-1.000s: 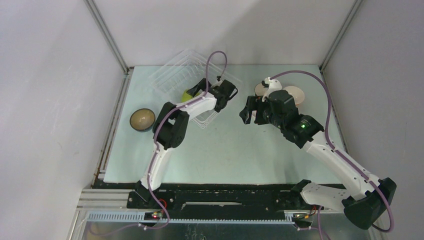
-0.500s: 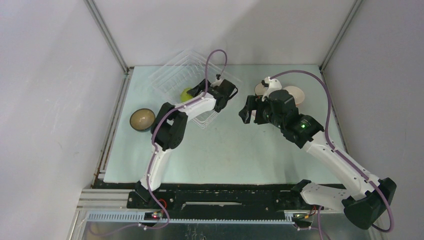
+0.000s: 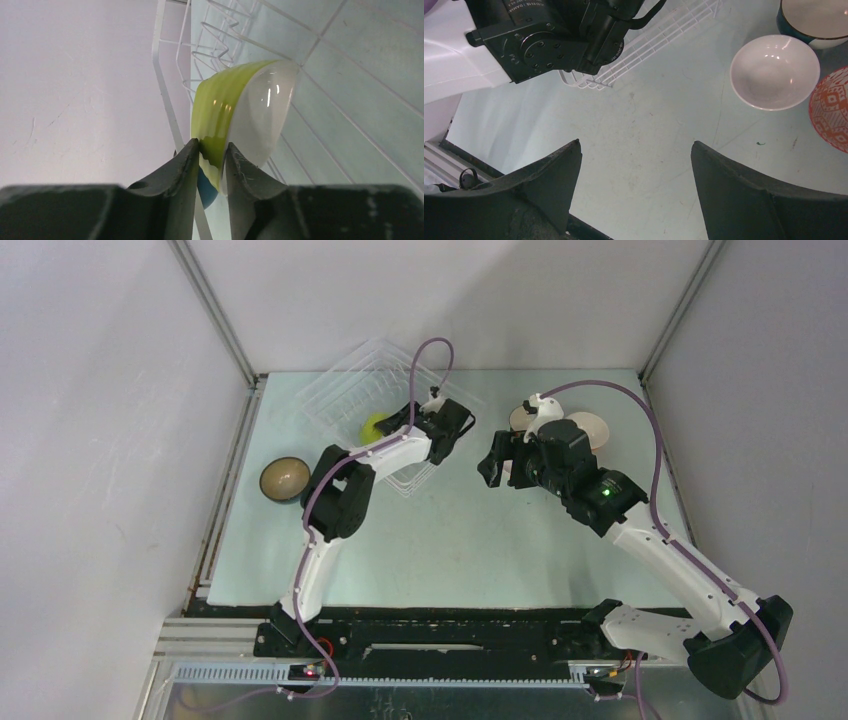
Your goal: Unload the bowls from the dish rack
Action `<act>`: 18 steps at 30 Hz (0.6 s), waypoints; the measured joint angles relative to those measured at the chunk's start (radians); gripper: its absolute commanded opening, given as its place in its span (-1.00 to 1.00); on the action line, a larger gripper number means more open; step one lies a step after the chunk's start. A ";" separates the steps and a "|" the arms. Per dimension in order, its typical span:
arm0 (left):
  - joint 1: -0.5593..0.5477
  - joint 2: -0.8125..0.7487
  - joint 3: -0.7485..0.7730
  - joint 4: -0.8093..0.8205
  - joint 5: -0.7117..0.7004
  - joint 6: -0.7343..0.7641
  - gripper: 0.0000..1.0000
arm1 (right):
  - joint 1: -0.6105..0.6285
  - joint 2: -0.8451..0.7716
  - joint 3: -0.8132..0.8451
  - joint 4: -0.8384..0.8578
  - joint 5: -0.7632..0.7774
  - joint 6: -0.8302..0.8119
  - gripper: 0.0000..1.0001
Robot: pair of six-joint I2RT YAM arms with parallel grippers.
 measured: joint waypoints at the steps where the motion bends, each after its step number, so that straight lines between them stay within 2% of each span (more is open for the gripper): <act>1: 0.000 0.000 0.000 0.004 -0.007 0.001 -0.42 | 0.000 0.000 0.000 0.000 0.000 0.000 0.76; 13: 0.000 -0.006 -0.016 0.051 -0.094 0.025 -0.57 | 0.000 0.000 0.000 -0.001 0.000 0.000 0.76; 16: 0.000 -0.011 -0.025 0.066 -0.112 0.036 -0.82 | 0.000 0.000 0.000 -0.001 0.000 0.000 0.76; 18: 0.000 -0.019 -0.032 0.069 -0.118 0.045 -0.86 | 0.000 0.000 0.000 -0.001 0.001 0.000 0.76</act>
